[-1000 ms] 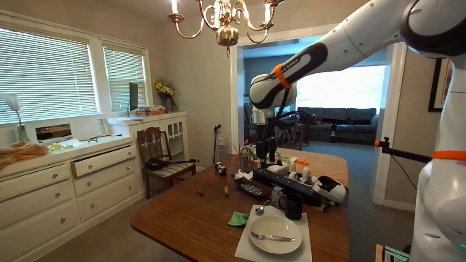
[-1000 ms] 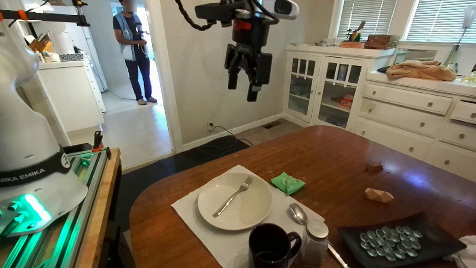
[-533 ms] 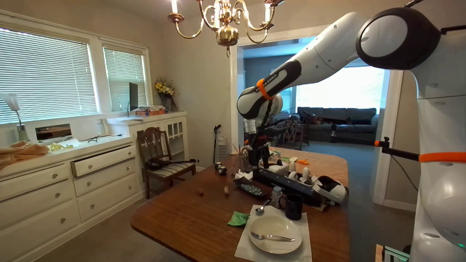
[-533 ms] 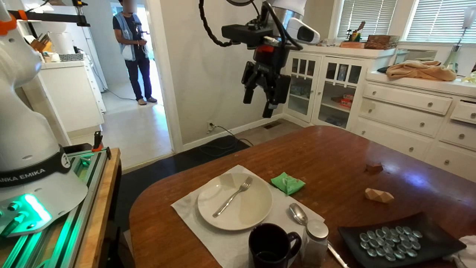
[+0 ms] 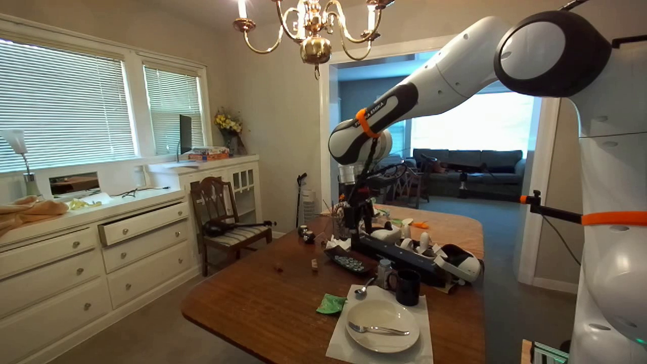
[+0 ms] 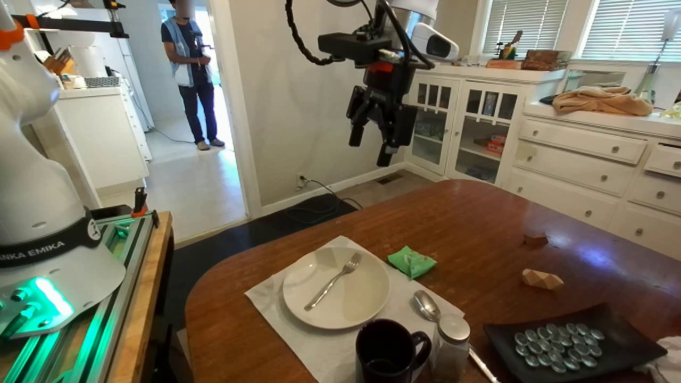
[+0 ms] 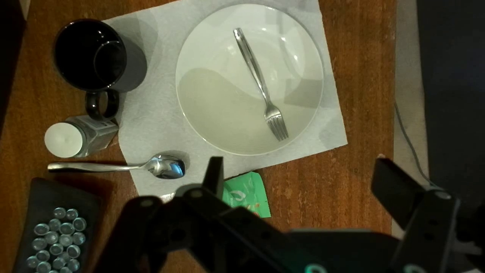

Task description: Put the green item in the cup

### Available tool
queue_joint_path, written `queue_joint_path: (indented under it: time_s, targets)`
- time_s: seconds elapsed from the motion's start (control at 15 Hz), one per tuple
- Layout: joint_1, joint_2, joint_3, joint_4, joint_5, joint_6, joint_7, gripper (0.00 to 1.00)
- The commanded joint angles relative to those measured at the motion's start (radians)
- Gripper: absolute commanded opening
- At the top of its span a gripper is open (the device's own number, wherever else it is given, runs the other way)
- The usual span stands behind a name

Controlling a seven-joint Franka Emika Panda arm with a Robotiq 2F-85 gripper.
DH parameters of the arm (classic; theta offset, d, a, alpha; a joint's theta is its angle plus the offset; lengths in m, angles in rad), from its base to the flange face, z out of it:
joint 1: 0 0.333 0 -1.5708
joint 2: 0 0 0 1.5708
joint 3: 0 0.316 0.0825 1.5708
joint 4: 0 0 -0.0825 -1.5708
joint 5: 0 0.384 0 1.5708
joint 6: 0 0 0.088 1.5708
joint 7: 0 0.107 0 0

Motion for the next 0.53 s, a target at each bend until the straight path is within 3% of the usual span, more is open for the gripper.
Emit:
queue_joint_path:
  time_s: [0.0,0.47]
  targets:
    - [-0.028,0.0,0.03,0.001,-0.004,-0.002,0.003,1.0]
    - [-0.032,0.069,0.057,0.012,0.029,0.07,0.002,1.0]
